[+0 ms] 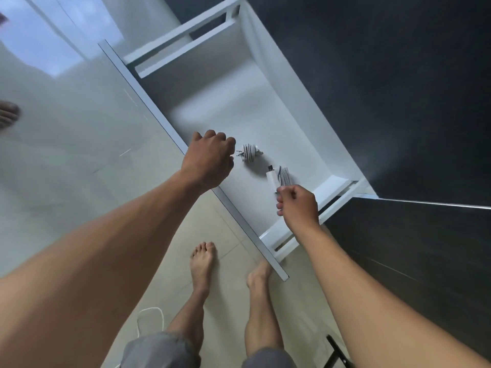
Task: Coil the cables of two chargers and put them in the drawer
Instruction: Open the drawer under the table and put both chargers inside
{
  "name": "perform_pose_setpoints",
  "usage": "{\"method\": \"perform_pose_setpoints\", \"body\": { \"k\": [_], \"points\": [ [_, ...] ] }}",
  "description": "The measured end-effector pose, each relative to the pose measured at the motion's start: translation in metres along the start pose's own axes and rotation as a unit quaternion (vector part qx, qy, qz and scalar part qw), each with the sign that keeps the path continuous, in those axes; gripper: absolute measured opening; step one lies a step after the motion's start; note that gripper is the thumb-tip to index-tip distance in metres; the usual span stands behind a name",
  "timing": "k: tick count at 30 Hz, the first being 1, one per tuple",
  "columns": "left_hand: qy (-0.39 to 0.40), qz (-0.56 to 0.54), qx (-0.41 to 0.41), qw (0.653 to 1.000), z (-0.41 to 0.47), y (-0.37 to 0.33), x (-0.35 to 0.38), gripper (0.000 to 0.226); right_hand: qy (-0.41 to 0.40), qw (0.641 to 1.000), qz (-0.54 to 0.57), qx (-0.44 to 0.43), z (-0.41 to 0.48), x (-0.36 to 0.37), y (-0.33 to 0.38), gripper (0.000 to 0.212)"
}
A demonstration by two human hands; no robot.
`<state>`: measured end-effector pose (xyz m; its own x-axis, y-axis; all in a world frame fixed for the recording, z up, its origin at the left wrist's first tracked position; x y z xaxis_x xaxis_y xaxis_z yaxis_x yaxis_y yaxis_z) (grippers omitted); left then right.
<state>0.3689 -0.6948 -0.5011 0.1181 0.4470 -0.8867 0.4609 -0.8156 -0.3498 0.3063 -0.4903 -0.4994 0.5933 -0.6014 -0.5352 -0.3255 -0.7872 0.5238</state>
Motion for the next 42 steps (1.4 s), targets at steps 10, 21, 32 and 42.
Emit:
{"method": "perform_pose_setpoints", "body": {
  "k": [10, 21, 32, 42],
  "points": [
    [-0.068, -0.492, -0.485, 0.72, -0.088, 0.031, -0.01, 0.062, 0.164, 0.795, 0.38, 0.444, -0.114, 0.046, -0.043, 0.087],
    [-0.042, -0.643, -0.458, 0.613, -0.06, 0.014, 0.016, 0.056, 0.107, 0.706, 0.571, 0.404, -0.088, 0.028, -0.044, 0.075],
    [-0.011, -0.717, -0.377, 0.586, -0.007, -0.024, 0.003, 0.046, 0.063, 0.731, 0.586, 0.344, -0.051, -0.014, -0.029, 0.096],
    [0.049, -0.735, -0.304, 0.605, 0.035, -0.069, 0.008, 0.049, 0.04, 0.728, 0.62, 0.292, -0.011, -0.058, -0.023, 0.104]
  ]
}}
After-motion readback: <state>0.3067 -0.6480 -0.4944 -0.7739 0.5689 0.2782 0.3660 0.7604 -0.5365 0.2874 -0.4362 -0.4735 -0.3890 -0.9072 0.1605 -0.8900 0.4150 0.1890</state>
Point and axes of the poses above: each hand's wrist, its own z-axis towards the middle knuckle, its own x-axis out of the palm, y = z × x, the point moved 5 cm from there along z, towards the middle knuckle, and after that the axes turned 4 degrees about -z, right-handed, at the moved point
